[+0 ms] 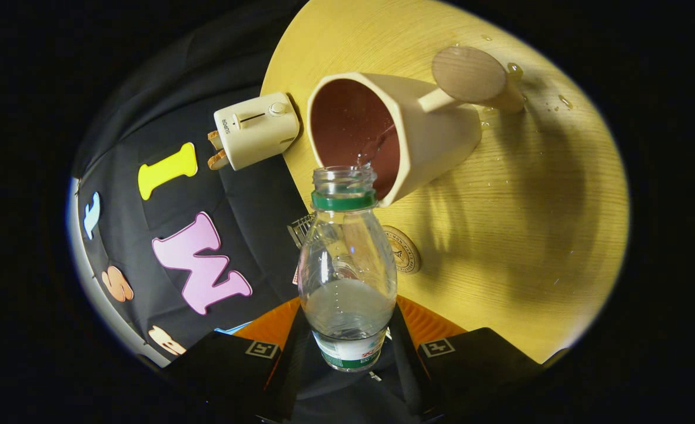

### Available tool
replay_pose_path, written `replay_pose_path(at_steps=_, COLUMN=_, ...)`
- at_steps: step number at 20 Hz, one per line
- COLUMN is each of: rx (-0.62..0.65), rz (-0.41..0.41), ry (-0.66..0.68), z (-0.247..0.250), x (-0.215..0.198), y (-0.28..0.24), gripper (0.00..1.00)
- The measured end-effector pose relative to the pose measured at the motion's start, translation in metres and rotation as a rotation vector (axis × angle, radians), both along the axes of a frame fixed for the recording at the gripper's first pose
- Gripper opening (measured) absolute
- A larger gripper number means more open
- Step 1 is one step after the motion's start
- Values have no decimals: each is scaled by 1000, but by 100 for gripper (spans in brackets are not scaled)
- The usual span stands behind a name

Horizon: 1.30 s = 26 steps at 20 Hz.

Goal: Take the bottle from table, then pour the juice into the cup, finally place the bottle on the coaster

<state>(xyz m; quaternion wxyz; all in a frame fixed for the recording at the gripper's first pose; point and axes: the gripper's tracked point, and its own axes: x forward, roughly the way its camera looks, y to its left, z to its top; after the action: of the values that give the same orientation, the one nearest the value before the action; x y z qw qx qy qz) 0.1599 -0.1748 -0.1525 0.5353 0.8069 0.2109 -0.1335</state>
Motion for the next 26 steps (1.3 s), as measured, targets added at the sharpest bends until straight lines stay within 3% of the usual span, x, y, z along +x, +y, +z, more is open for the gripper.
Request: replay_pose_path(at_steps=26, rx=136, rz=-82, ry=-8, z=10, x=6, y=-8, gripper=72)
